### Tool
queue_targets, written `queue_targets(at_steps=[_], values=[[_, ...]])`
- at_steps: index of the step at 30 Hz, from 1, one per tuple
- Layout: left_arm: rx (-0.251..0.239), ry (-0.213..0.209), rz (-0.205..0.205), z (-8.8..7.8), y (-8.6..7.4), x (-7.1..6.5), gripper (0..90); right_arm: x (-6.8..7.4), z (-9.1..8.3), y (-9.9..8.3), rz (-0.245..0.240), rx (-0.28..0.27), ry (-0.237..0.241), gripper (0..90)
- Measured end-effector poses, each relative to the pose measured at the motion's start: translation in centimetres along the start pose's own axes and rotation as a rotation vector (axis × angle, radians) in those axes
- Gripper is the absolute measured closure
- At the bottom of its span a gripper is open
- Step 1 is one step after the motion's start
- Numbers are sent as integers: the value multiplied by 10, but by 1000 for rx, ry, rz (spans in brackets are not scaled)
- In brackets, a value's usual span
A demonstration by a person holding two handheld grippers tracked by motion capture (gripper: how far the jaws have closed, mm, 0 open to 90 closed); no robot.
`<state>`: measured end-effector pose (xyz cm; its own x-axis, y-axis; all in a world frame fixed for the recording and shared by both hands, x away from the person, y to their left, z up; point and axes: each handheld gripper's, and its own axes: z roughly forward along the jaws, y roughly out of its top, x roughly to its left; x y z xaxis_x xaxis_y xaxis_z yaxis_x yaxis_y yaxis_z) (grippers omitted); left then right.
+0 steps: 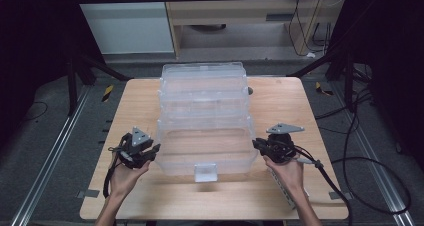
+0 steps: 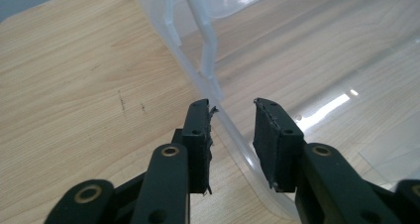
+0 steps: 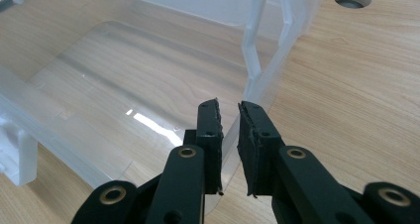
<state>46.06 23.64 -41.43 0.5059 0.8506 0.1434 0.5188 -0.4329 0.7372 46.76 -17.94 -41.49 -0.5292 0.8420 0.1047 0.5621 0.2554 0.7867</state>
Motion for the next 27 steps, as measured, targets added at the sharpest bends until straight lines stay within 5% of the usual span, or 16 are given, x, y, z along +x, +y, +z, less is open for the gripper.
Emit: queue_targets(at_steps=[17, 27], values=[[3, 12, 6, 2, 0, -1, 675, 1, 0, -1, -5, -4, 3, 783], [-4, 22, 12, 0, -1, 0, 616, -5, -18, 6, -25, -43, -3, 625]])
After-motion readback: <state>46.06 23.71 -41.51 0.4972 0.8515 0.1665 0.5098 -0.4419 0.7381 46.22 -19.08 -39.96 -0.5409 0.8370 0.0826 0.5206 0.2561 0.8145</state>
